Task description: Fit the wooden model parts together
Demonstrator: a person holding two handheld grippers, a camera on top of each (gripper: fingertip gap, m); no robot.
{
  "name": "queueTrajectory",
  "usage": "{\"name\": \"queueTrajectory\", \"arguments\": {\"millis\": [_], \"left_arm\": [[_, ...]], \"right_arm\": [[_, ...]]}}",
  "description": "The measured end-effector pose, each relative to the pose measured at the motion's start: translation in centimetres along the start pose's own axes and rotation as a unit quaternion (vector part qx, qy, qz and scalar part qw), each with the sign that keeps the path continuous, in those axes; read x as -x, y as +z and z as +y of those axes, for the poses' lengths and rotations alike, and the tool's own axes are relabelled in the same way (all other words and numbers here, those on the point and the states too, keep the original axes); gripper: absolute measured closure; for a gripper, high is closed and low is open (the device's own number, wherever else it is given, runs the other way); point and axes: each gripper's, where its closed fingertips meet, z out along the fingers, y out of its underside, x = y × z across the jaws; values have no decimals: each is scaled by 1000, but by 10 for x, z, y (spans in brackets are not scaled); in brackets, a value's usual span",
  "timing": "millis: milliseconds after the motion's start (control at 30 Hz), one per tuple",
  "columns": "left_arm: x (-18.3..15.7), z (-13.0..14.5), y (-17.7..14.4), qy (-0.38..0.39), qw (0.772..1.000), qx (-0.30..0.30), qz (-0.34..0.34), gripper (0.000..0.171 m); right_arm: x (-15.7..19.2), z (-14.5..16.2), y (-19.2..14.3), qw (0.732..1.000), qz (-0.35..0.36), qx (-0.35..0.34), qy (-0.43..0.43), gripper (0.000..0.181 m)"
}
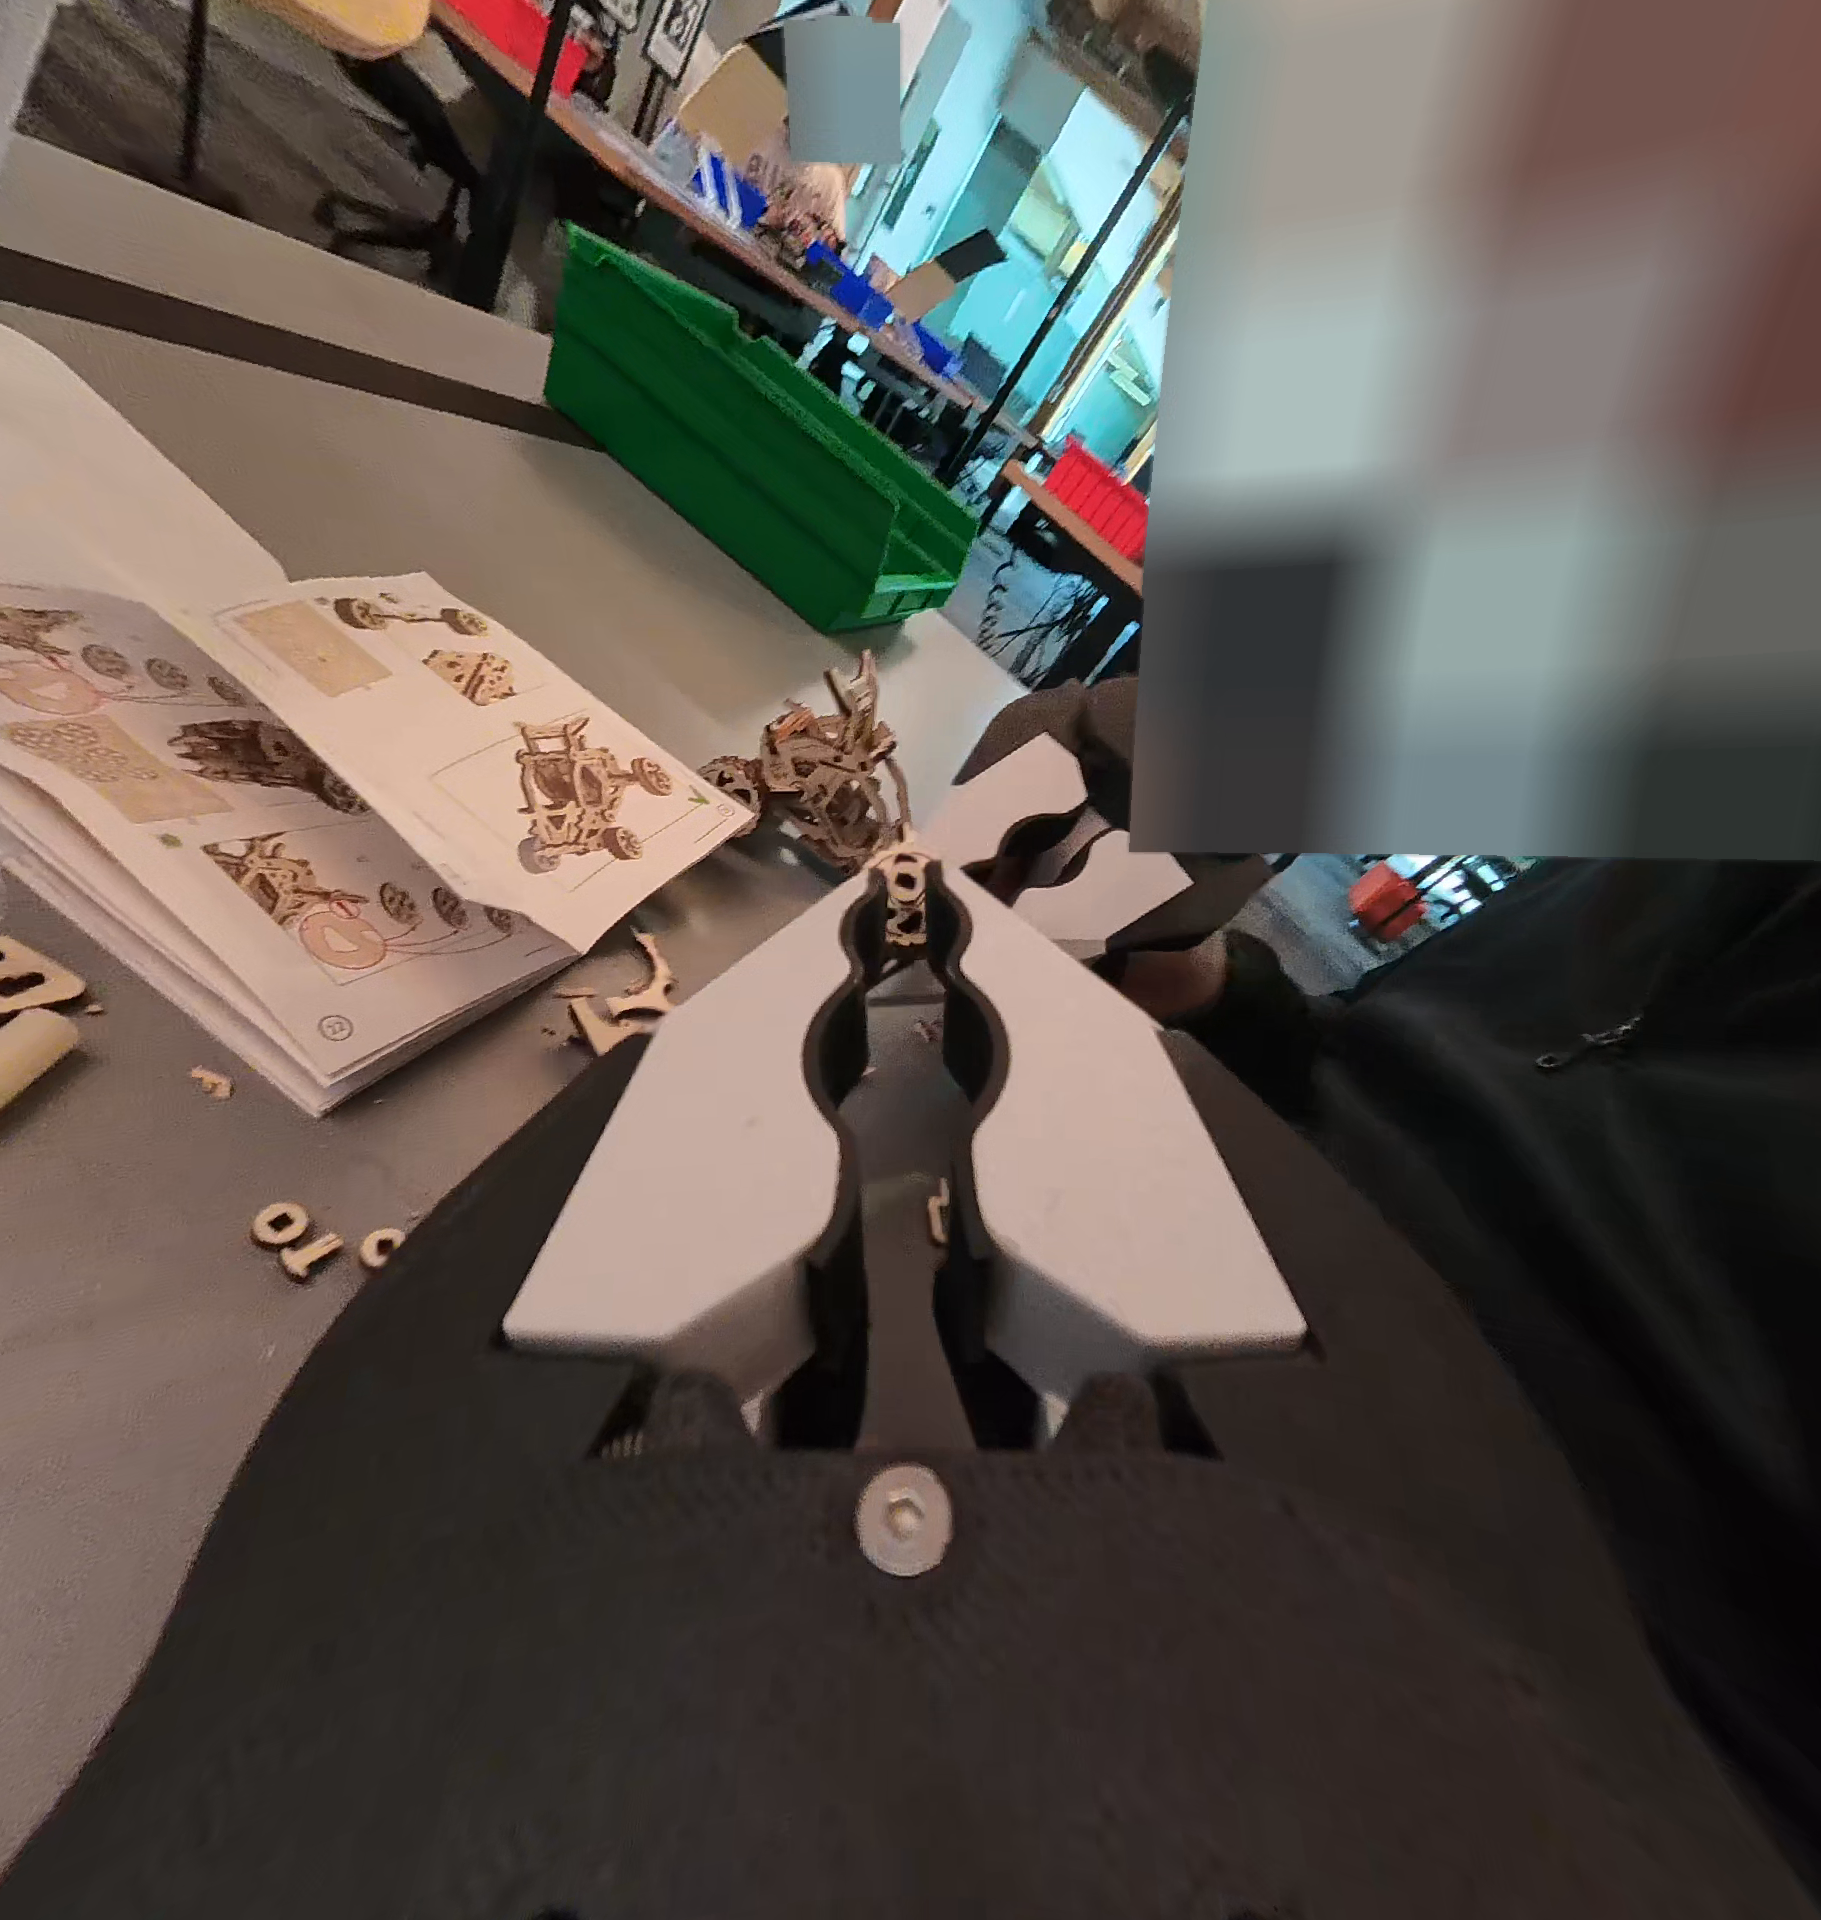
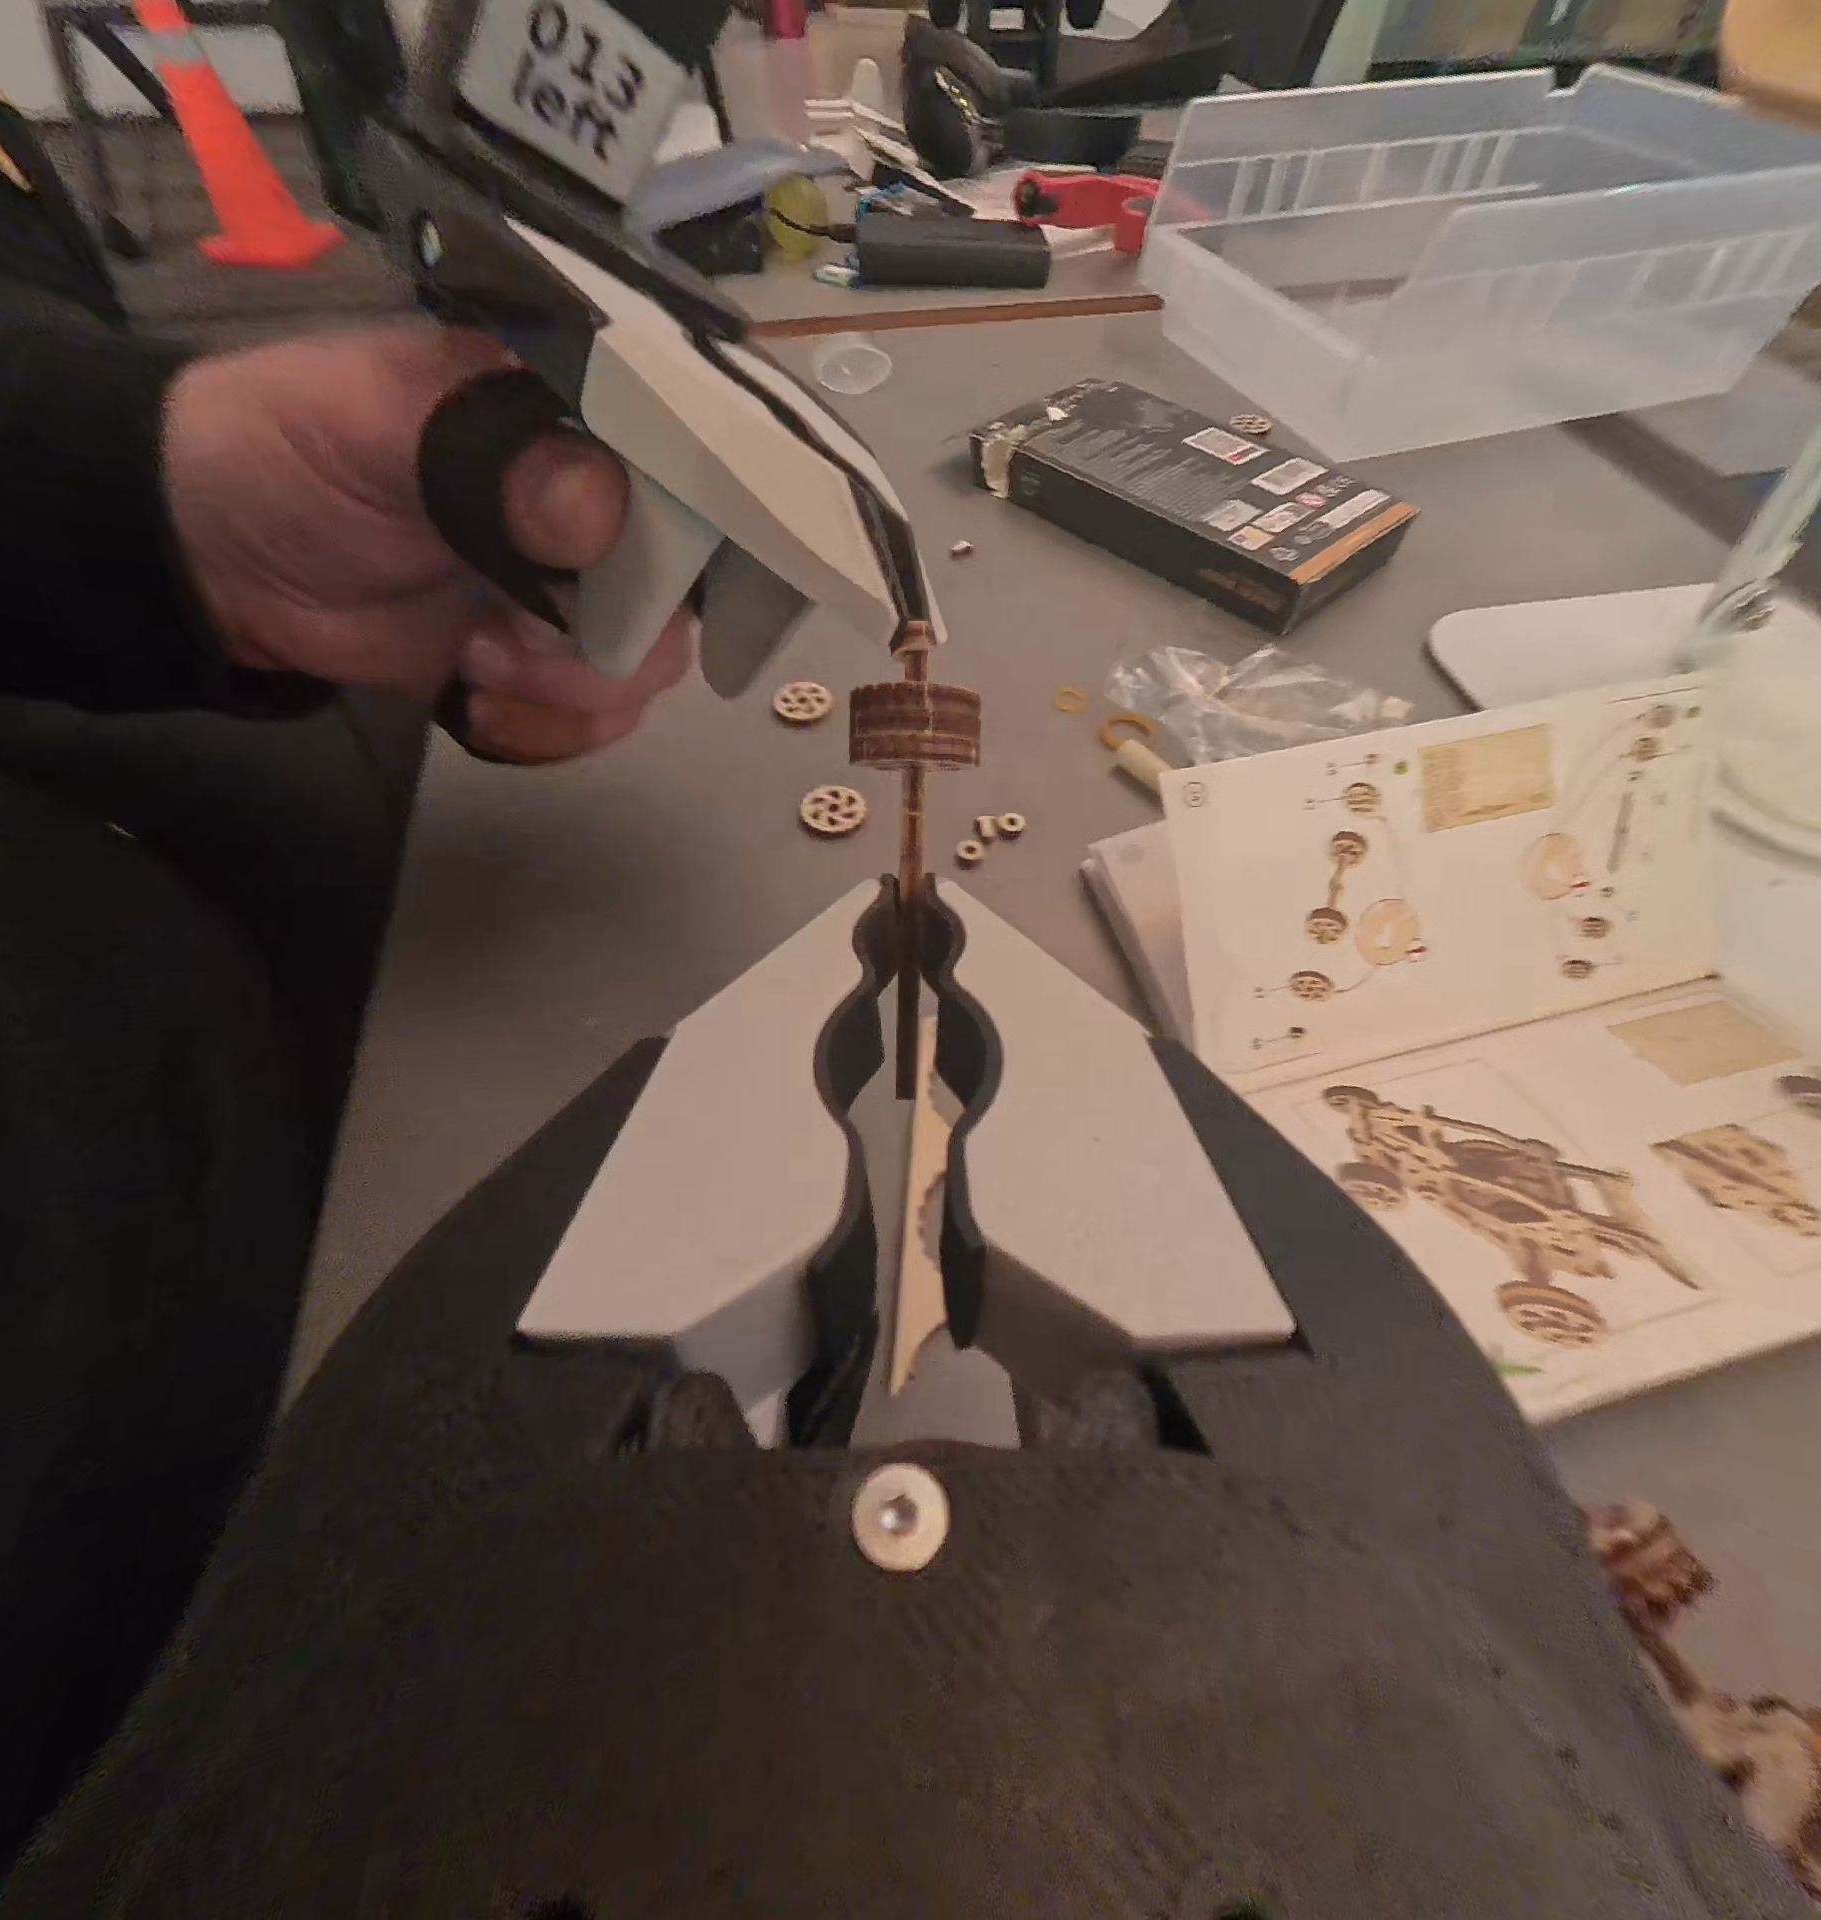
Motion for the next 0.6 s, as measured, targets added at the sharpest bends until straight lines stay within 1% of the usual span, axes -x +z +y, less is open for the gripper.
{"name": "queueTrajectory", "arguments": {"millis": [67,133,200,267,400,433,533,600], "left_arm": [[2,1,1,0,1000,15,-17,167],[5,1,1,-25,999,20,-29,168],[3,-2,3,-61,998,2,-19,167],[2,4,7,-78,997,3,-13,167],[4,-1,4,-82,996,-15,-11,168],[4,-2,3,-76,997,-14,-11,167],[-1,-4,2,-58,998,-13,7,167],[-2,-4,0,-36,999,-6,8,167]], "right_arm": [[-4,2,0,999,34,12,-38,181],[-8,3,0,995,67,28,-75,181],[-2,1,3,992,68,28,-101,181],[-1,4,6,990,77,42,-110,181],[-4,6,5,995,56,35,-69,181],[-6,9,4,996,50,38,-59,181],[-1,6,2,1000,8,16,-12,181],[-1,7,1,1000,-2,16,-8,181]]}}
